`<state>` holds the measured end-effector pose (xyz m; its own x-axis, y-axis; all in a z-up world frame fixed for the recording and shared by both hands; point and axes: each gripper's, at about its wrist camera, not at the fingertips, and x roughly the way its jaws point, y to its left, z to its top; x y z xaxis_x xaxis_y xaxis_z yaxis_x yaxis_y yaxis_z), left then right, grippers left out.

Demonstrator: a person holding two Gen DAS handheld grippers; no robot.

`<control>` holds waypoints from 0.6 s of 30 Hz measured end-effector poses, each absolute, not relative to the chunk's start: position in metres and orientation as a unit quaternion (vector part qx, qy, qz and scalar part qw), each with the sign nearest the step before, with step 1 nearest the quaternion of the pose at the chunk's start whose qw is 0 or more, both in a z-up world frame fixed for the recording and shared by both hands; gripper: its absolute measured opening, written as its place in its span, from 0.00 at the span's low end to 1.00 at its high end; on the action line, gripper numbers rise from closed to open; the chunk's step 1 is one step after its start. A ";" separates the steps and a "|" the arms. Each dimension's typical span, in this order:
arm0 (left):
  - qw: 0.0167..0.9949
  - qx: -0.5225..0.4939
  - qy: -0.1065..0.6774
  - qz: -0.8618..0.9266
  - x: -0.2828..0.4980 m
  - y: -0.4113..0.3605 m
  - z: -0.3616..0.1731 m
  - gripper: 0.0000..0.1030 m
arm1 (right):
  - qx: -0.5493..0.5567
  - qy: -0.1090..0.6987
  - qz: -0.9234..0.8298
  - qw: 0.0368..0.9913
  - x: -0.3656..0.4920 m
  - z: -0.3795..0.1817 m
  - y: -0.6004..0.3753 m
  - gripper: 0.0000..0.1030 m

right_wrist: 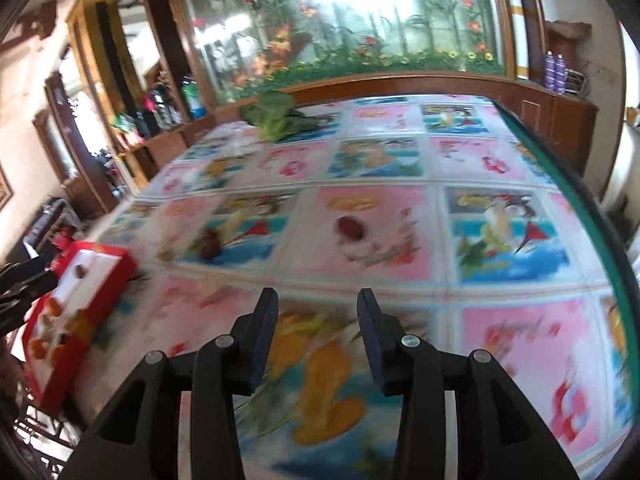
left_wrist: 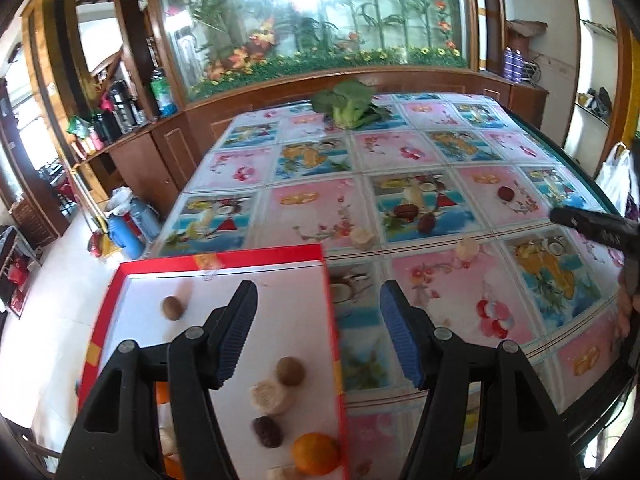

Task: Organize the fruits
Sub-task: 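Grasp a round beige cookie with the left tool while the right grasps a date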

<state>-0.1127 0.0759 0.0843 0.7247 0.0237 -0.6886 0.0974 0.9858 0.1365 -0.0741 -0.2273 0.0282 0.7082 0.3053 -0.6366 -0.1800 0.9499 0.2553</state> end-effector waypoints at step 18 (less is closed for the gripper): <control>0.885 0.043 0.456 -0.082 -0.055 0.000 0.040 0.63 | 0.082 0.418 0.130 0.896 0.022 0.003 -0.223 0.40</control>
